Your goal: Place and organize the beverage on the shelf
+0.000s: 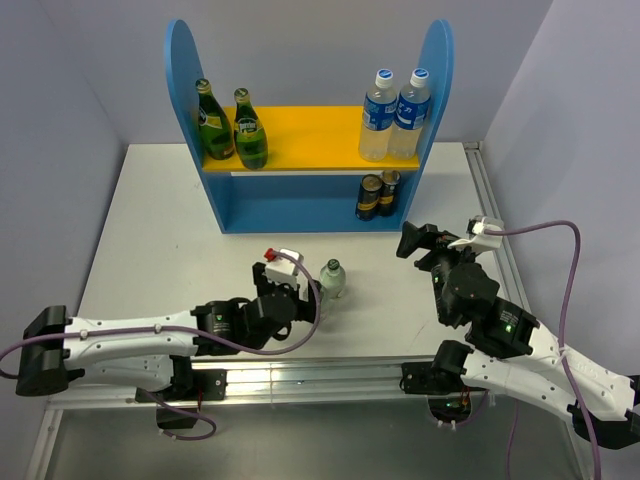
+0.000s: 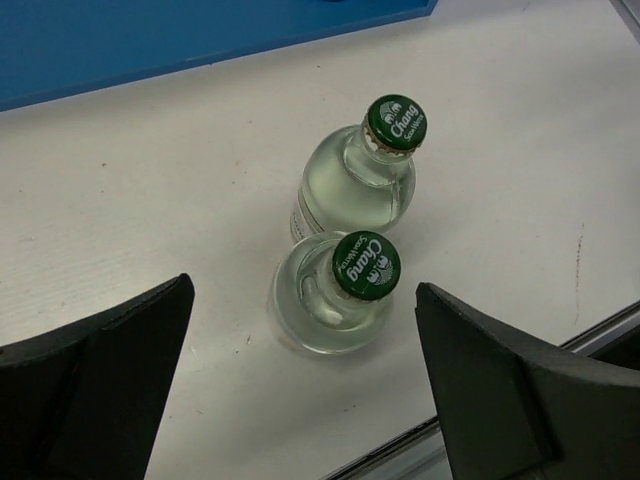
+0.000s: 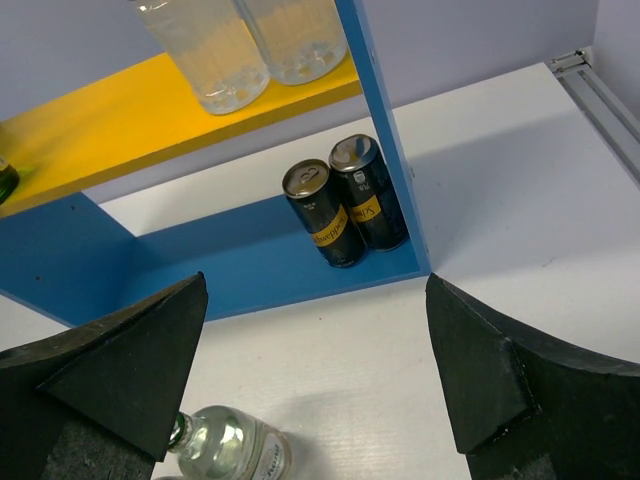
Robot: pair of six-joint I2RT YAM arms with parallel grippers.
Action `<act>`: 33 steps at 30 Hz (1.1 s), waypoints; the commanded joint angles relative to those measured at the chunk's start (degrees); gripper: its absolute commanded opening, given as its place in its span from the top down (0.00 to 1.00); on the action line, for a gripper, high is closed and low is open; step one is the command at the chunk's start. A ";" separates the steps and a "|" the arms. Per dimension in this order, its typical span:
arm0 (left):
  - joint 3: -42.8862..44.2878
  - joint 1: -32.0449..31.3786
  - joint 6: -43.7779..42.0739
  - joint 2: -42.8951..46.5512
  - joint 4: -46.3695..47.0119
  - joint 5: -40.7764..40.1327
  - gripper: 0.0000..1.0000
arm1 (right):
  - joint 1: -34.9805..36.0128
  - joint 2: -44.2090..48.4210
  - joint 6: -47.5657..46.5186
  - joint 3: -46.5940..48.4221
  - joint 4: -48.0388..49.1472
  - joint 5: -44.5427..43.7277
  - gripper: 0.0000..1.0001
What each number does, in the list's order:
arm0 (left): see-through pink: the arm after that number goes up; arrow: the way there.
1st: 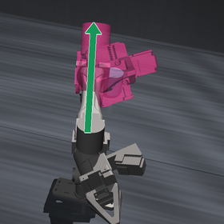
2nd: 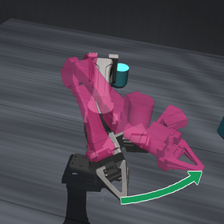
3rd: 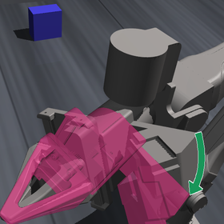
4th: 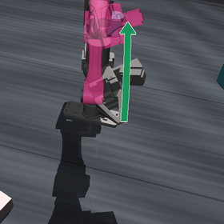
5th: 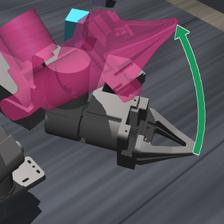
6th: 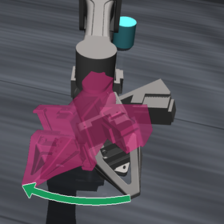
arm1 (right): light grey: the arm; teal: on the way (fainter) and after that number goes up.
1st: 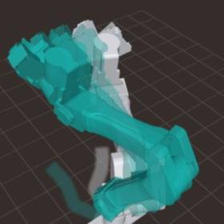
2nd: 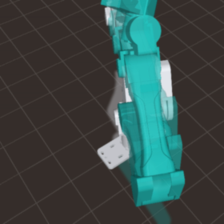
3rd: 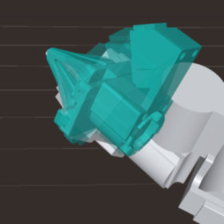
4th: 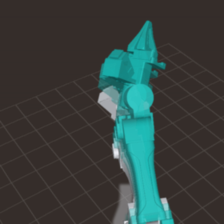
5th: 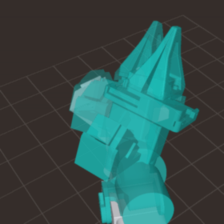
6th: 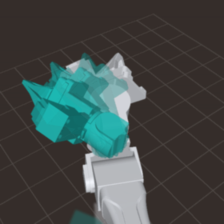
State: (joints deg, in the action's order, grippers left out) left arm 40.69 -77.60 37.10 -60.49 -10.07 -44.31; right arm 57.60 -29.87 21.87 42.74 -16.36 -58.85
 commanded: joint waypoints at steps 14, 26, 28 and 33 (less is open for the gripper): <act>1.50 -0.53 1.40 -10.87 9.45 -3.49 0.26 | 0.14 -0.63 0.98 0.24 0.01 -1.27 0.04; 5.28 -0.36 -2.56 -16.50 14.72 -5.17 0.55 | 0.23 -0.63 0.98 0.06 0.19 -1.27 0.04; 5.63 -0.27 -2.39 -17.20 14.55 -5.17 0.67 | 0.14 -0.63 0.98 0.06 0.19 -1.27 0.04; 5.90 -0.18 -0.89 -17.38 12.27 -6.57 1.00 | 0.14 -0.54 1.07 -0.03 0.10 -1.27 0.04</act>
State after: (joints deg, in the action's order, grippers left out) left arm 44.73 -77.76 34.33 -77.62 1.93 -50.17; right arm 57.60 -30.20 22.06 42.74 -16.38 -58.87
